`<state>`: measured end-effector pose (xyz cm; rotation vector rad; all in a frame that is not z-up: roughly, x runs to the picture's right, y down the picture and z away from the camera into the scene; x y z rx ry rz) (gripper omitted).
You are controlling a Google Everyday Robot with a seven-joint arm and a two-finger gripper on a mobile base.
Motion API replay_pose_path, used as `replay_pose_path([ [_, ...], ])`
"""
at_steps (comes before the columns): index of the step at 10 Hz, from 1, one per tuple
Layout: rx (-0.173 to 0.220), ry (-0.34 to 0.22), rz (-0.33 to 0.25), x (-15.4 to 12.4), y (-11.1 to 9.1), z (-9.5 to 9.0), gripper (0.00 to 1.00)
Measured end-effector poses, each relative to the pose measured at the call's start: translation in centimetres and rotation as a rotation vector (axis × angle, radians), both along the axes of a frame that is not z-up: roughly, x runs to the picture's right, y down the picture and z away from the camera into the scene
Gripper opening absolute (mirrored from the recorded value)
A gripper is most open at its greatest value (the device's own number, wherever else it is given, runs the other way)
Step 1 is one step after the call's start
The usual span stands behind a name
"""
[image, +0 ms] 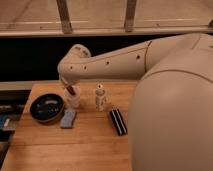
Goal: Place the pepper in the ceramic cup
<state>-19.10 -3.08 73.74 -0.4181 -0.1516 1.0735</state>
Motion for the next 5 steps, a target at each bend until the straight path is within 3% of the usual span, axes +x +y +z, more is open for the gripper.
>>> replay_pose_path([
  [5,-0.059,0.019,-0.044,-0.8,0.5,4.0,0.0],
])
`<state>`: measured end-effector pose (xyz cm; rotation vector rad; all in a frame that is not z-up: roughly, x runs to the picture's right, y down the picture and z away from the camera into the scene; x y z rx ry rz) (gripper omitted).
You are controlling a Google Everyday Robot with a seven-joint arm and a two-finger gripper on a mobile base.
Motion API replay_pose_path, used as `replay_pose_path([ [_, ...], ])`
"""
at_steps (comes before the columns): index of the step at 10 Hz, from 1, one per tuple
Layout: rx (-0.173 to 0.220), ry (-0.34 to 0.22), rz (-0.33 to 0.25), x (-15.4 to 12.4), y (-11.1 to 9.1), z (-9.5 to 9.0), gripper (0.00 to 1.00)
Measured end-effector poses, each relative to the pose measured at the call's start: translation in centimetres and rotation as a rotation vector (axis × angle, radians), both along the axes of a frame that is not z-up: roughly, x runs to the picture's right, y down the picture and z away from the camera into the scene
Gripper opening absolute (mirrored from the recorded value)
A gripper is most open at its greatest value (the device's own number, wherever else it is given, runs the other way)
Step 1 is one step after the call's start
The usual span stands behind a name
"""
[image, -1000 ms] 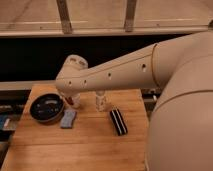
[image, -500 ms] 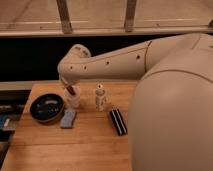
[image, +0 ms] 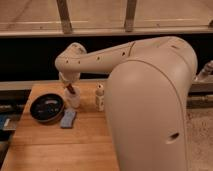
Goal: Place the pepper in the ceramic cup
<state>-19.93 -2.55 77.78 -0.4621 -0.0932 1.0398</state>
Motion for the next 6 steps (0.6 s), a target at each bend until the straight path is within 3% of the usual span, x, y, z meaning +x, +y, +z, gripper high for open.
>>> replay_pose_path([
  [6,-0.022,-0.036,-0.026,-1.4,0.0,3.7,0.01],
])
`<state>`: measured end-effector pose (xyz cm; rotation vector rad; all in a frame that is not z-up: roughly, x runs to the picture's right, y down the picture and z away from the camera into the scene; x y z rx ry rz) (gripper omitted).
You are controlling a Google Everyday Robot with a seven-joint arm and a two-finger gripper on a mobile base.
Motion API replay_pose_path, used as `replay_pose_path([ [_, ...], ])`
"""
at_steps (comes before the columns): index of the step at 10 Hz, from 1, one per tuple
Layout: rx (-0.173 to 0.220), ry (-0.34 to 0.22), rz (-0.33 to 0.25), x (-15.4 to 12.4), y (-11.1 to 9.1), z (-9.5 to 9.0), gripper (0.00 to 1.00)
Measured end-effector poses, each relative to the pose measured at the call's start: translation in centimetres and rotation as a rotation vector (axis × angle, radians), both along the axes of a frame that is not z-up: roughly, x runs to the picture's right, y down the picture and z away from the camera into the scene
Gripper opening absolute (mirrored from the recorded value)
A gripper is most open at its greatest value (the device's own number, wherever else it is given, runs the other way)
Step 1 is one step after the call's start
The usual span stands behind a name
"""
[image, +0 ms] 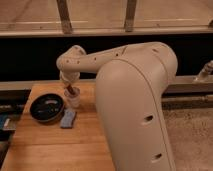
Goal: Place the pepper in the ceramic cup
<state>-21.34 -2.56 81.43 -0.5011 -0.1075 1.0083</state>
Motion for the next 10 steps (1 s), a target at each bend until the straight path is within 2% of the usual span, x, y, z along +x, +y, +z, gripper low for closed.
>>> replay_pose_path([
  [2,0.002,-0.015,0.005,0.1,0.0,0.3,0.04],
  [6,0.002,-0.019,0.002,-0.2,0.1,0.2,0.04],
  [10,0.026,-0.015,-0.012,-0.8,0.8,-1.8,0.04],
])
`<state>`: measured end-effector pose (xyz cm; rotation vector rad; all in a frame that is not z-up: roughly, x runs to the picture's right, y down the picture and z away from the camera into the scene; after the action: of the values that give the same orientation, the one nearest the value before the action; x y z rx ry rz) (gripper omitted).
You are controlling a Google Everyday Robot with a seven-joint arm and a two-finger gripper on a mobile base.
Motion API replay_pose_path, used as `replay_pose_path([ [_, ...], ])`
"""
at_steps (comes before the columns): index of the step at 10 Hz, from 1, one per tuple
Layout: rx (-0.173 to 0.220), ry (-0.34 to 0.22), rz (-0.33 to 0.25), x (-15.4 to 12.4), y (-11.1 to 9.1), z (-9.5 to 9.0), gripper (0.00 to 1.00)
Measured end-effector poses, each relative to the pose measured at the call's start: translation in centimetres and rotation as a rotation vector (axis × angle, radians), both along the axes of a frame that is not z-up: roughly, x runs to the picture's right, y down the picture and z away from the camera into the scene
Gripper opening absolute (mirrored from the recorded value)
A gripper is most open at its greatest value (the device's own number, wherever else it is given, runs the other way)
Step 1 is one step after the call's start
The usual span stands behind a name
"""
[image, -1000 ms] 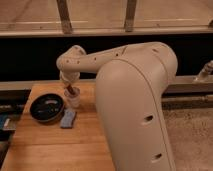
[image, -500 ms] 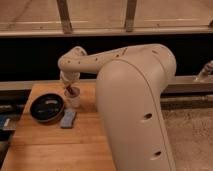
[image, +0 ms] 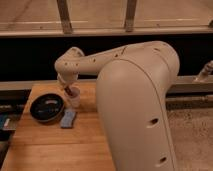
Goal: Place the pepper in the ceramic cup
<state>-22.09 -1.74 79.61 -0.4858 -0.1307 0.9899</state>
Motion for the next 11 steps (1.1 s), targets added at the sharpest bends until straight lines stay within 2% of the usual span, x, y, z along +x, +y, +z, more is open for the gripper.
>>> replay_pose_path([
  [4,0.001,0.006,0.013,0.6,0.4,-0.2,0.04],
  [6,0.01,0.007,0.022,0.9,0.3,0.2,0.0],
  [7,0.019,0.008,0.03,1.1,0.0,0.4,0.02],
  [11,0.027,0.018,0.041,1.7,-1.1,1.6,0.39],
])
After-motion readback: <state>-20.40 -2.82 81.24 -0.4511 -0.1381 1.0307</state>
